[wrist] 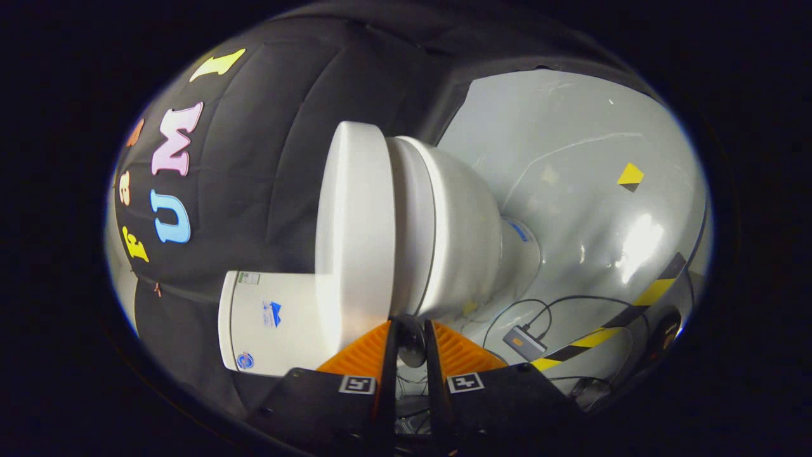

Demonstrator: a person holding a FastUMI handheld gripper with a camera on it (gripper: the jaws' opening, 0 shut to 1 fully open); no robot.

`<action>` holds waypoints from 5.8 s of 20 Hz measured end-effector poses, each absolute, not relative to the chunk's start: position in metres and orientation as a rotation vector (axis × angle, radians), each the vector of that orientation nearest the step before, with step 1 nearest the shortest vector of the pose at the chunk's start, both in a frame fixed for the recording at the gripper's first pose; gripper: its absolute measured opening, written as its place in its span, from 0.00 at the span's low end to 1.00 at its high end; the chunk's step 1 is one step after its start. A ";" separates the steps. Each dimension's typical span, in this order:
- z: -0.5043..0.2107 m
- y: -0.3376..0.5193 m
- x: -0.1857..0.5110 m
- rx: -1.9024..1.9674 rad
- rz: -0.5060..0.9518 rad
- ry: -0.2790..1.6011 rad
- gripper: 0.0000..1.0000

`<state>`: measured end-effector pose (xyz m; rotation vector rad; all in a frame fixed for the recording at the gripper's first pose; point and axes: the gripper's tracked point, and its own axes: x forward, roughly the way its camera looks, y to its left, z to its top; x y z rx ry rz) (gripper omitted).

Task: Open the toilet lid.

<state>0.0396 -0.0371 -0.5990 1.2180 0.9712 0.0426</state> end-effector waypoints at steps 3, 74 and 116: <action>-0.584 -0.039 0.029 1.176 0.063 0.982 0.12; -0.295 0.288 0.046 -0.031 0.033 0.591 0.12; -0.188 0.251 0.044 -0.021 0.150 0.384 0.99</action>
